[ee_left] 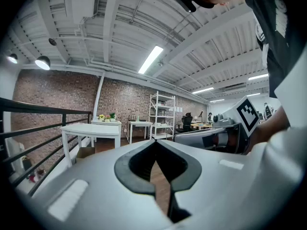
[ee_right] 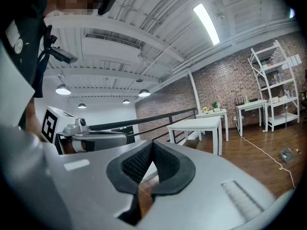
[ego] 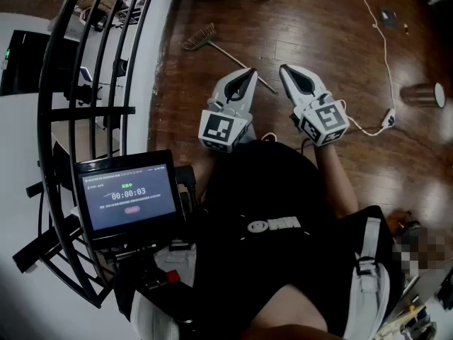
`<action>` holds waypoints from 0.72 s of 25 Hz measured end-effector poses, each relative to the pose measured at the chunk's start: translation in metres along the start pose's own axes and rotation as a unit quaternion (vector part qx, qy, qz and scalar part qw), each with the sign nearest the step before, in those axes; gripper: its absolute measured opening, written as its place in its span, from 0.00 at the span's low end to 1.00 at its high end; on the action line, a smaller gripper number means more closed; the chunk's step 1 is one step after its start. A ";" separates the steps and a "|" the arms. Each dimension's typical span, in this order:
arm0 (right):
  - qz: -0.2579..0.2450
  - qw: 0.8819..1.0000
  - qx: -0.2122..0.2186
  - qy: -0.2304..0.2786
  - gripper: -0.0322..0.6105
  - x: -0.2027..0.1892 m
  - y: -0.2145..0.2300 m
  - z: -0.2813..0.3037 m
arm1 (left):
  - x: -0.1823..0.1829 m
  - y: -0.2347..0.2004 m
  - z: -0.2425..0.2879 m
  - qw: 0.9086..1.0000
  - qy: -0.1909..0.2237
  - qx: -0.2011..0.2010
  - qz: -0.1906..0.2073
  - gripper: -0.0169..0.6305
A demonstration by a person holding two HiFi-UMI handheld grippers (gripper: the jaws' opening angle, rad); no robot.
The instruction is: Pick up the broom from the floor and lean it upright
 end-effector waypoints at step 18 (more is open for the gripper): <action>-0.058 0.998 0.018 -0.002 0.06 -0.060 -0.036 0.022 | -0.091 -0.075 -0.032 0.998 -0.024 -0.003 0.057 0.05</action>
Point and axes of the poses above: the fingertips, and each gripper's own axes: z forward along the fingers, y to its right, x out of its top, the point moved 2 cm from there along -z, backward along the fingers, and after that the axes turned 6 degrees about -x, right-handed, at the moved point
